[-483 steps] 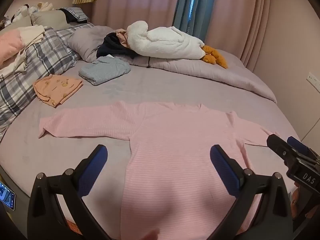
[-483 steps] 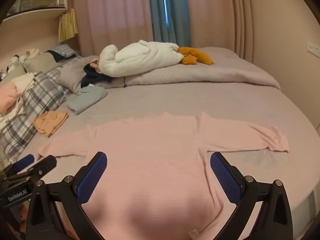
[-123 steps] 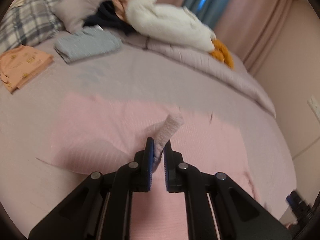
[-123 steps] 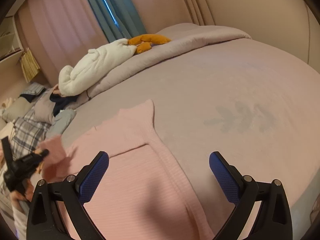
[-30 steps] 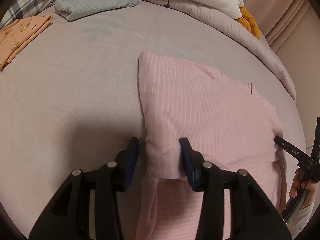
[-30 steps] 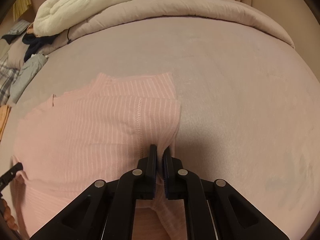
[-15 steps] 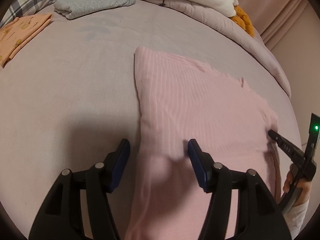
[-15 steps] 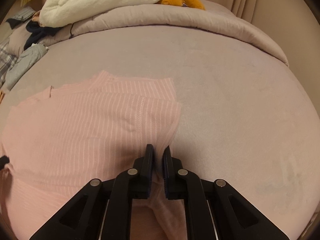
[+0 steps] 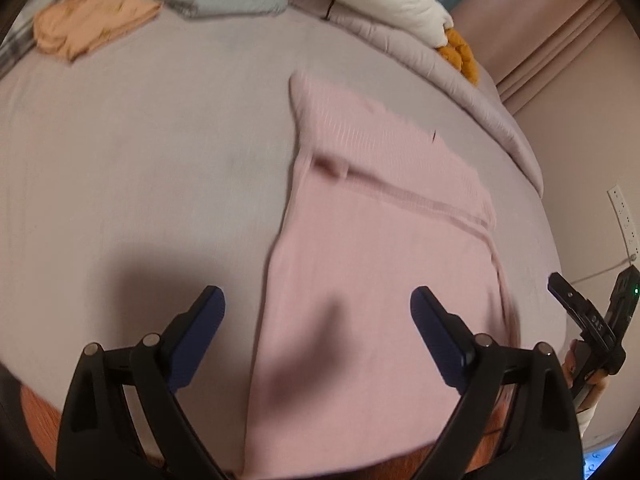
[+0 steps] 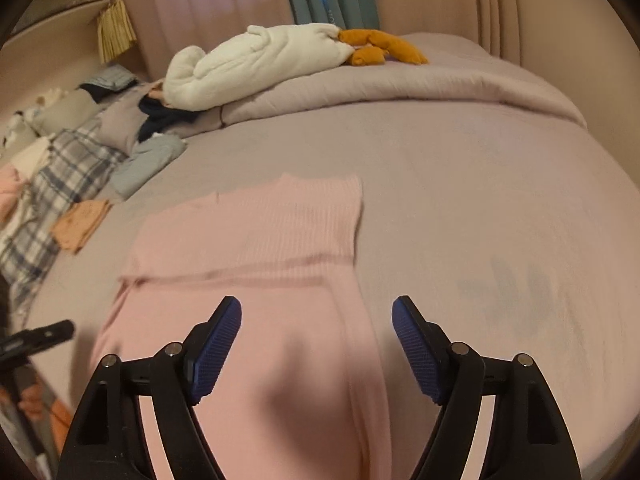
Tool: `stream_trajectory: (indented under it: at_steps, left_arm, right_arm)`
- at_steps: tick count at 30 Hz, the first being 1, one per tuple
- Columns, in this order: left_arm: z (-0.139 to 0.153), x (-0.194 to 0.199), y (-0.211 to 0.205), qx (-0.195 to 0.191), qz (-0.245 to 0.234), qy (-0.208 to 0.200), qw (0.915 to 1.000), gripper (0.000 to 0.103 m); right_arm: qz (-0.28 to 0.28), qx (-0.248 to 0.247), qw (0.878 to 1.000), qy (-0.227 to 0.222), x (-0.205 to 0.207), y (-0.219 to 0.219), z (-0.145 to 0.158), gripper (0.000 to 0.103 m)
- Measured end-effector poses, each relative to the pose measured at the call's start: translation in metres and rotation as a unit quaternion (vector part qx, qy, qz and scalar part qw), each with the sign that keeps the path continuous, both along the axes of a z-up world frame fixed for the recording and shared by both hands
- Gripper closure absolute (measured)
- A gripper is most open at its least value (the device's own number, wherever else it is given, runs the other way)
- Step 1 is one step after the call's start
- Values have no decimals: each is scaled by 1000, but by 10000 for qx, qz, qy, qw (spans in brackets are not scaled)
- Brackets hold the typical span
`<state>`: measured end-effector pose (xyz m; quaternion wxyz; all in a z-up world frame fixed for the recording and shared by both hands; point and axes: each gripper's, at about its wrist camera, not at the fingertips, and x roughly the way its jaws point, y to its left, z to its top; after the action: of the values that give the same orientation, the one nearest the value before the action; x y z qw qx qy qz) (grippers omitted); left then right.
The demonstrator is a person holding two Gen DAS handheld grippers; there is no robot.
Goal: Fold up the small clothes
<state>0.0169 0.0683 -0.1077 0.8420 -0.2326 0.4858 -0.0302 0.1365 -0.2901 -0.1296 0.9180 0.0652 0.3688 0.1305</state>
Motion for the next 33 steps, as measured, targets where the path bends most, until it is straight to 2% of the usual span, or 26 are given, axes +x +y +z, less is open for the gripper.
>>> stream_trajectory:
  at_steps: [7,10,15,16,17,19,21,22,23,24,25,28,33]
  left_arm:
    - [-22,-31,-10,-182,-205,249,9993,11]
    - [-30,-35,-11,-141,-203,363,9990,16]
    - [-35,-33,-13,-313,-99,435,9985,19]
    - [-35,-34,-16,-328,-119,456,9983,25]
    - [-36,-34,-18,-356,-168,486,9980,31]
    - [-37,-32,-28,-404,-330,518,9973,33]
    - [-36,-31,-36,-261,-390,491,9977,39]
    - [-36,-30,-39,-266,-413,495,9976,54]
    - [-37,-31,-40,-334,-414,519,9972,77]
    - [-40,-29,-41,-495,-417,591,9962,92]
    - [-41,-28,-41,-621,-414,652,9951,95]
    - [-23,-28,-43,-485,-397,461,9970,97]
    - [40,-24,-29,-580,-392,-583,9958,97]
  right_arm:
    - [-143,190,9974,682,-47,-22,-44,26]
    - [-229,416,9938,1005,-63,-30,-62,26]
    - [-349,581,9886,1346,-74,-33,-80,39]
    - [-350,593,9887,1331,-76,-32,-79,41]
    - [-351,625,9886,1325,-77,-30,-78,47]
    - [-276,852,9856,1436,-77,-24,-81,58]
    - [-121,968,9838,1501,-76,-19,-85,70]
    - [-100,772,9859,1479,-74,-12,-85,74]
    - [-104,632,9874,1445,-76,-10,-85,83]
    - [-61,510,9888,1401,-74,-4,-82,93]
    - [-17,624,9881,1407,-72,-2,-80,93]
    - [166,983,9862,1325,-69,-1,-71,94]
    - [427,1276,9891,594,-67,0,-25,94]
